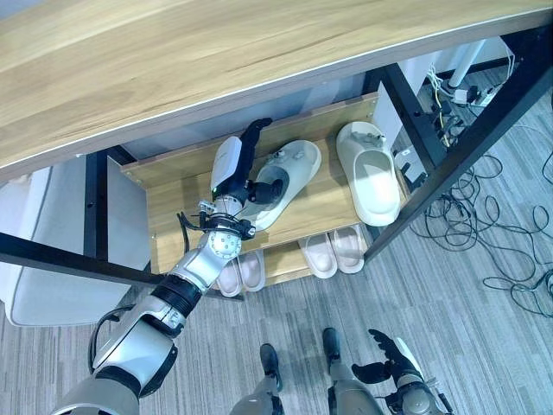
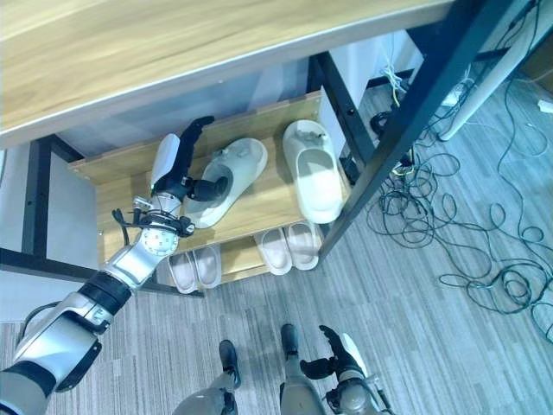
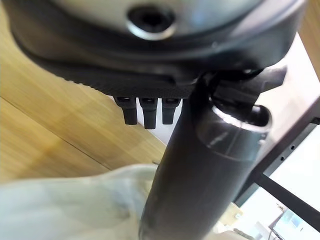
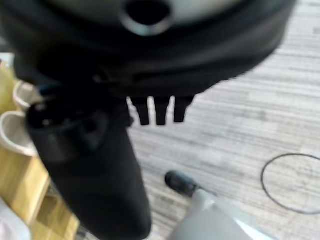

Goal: Arrange the slippers neatly on the shoe rack.

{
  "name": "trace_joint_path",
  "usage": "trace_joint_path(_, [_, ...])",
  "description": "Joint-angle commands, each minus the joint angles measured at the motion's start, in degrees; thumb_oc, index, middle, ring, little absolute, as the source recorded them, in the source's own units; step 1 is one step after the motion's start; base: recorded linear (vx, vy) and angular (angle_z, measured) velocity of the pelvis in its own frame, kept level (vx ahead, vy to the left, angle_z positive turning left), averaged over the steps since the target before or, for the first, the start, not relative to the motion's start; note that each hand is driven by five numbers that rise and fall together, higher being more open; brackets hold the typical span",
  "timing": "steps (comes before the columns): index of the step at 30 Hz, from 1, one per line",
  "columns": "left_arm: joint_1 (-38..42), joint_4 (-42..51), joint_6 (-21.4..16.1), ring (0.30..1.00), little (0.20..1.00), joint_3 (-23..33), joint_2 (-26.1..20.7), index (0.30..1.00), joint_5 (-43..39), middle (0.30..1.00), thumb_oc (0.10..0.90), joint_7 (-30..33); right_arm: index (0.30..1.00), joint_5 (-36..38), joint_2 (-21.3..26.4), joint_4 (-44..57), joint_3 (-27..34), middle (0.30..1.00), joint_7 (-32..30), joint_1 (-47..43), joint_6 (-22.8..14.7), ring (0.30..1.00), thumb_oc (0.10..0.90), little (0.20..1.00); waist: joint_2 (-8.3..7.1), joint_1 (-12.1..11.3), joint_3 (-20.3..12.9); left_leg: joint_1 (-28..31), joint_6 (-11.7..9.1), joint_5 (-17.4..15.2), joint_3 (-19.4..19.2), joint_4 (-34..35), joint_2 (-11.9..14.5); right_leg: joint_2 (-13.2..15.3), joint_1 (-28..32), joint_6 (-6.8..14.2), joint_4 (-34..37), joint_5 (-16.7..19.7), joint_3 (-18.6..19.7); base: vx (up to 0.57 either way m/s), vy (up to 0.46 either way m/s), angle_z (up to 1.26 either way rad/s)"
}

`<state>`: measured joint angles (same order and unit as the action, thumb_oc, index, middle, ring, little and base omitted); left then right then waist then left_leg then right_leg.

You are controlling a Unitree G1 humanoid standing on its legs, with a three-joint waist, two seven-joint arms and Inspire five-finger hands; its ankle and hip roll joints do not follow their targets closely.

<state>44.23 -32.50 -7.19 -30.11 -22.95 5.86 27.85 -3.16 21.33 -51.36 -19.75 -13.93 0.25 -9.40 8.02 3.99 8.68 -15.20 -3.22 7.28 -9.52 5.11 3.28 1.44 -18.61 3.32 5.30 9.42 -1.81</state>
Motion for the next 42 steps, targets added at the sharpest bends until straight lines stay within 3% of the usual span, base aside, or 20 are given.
trace_joint_path(1, [3.6,1.9,-4.2,0.900,0.900,4.1,-1.9,0.900,2.6,0.900,0.800,1.5,0.900,0.3,-0.4,1.3,0.5,0.900,-0.6,3.9,-1.9,0.900,0.800,0.900,-1.49,-1.5,-3.6,-3.1,-2.7,0.5,2.4,-0.1,-1.1,3.0,-0.7,5.3,-1.1,-4.1,-4.7,-0.02,0.000,0.07])
trace_joint_path(12, [0.1,3.5,-4.8,0.900,0.900,6.6,-2.6,0.900,0.1,0.900,0.800,0.0,0.900,0.3,-1.1,0.9,0.4,0.900,-0.1,3.9,-1.7,0.900,0.800,0.900,-1.92,-2.1,-3.8,-3.0,-2.7,0.7,2.7,-0.1,-1.1,3.1,-0.6,5.2,-1.3,-4.0,-5.2,-0.01,0.000,0.04])
trace_joint_path(23, [-6.9,7.3,-7.9,0.900,0.900,11.3,0.4,0.900,-13.6,0.900,0.800,-3.7,0.900,-0.5,-1.9,0.4,0.4,0.900,0.2,3.3,-0.2,0.900,0.800,0.900,-2.06,-3.2,-4.2,-2.3,-2.7,0.9,2.9,-0.1,-1.2,3.0,0.3,4.7,-1.4,-4.2,-5.7,0.00,0.000,0.03])
trace_joint_path(42, [-13.7,13.0,-9.1,0.900,0.900,9.9,6.2,0.900,-23.5,0.900,0.800,-8.7,0.900,-1.1,-2.1,1.3,0.3,0.900,-0.2,2.6,1.0,0.900,0.800,0.900,-2.11,-3.6,-3.6,-1.1,-2.7,0.8,3.0,-0.1,-1.0,2.8,1.4,4.5,-1.4,-4.6,-6.2,0.00,-0.002,0.02])
